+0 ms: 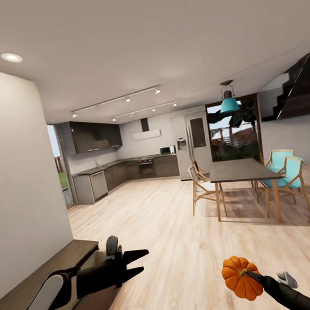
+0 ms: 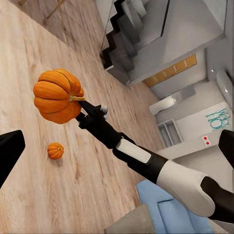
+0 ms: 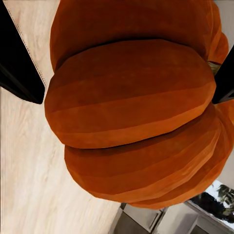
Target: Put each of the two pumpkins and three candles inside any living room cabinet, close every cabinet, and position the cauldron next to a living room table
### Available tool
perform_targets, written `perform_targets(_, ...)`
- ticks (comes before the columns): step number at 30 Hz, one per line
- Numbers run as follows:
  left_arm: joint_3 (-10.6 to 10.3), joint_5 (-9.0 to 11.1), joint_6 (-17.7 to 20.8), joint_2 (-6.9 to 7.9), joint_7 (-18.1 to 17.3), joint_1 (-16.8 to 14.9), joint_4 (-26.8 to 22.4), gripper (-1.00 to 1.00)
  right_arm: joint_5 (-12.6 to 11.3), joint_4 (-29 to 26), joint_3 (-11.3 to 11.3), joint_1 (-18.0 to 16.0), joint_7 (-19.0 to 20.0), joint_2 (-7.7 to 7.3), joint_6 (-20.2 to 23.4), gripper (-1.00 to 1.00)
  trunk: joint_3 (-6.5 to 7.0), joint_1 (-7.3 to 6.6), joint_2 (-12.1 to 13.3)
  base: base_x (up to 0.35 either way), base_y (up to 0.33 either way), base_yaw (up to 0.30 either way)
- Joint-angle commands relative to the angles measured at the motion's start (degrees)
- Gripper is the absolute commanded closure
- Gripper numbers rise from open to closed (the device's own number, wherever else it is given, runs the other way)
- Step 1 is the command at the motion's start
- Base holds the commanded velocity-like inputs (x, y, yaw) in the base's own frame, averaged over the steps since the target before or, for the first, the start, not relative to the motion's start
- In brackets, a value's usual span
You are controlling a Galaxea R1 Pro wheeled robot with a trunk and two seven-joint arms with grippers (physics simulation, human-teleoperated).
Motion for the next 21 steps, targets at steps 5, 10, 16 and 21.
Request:
perform_targets(5,-0.12,0.45,0.05,0.04,0.33,-0.03,-0.04,-1.0,-0.65,0.17,0.09,-0.11,0.29,0.02,0.56,1.0,0.19,0.05,-0.08,0.057,0.001,-0.252)
perform_targets(10,-0.15,0.45,0.05,0.07,0.32,-0.03,-0.11,-1.0,-0.65,0.16,0.09,-0.11,0.29,0.02,0.56,1.0,0.45,0.05,-0.08,0.004,0.0,-0.252)
perform_targets(16,-0.16,0.45,0.05,0.05,0.33,-0.03,-0.12,-1.0,-0.63,0.13,0.09,-0.11,0.29,0.02,0.56,1.0,0.76,0.05,-0.08,0.0,0.0,-0.252)
perform_targets(21,-0.16,0.45,0.05,0.12,0.33,-0.03,-0.1,-1.0,-0.64,0.12,0.09,-0.11,0.29,0.04,0.42,1.0,1.02,0.05,-0.08,0.0,0.0,-0.252)
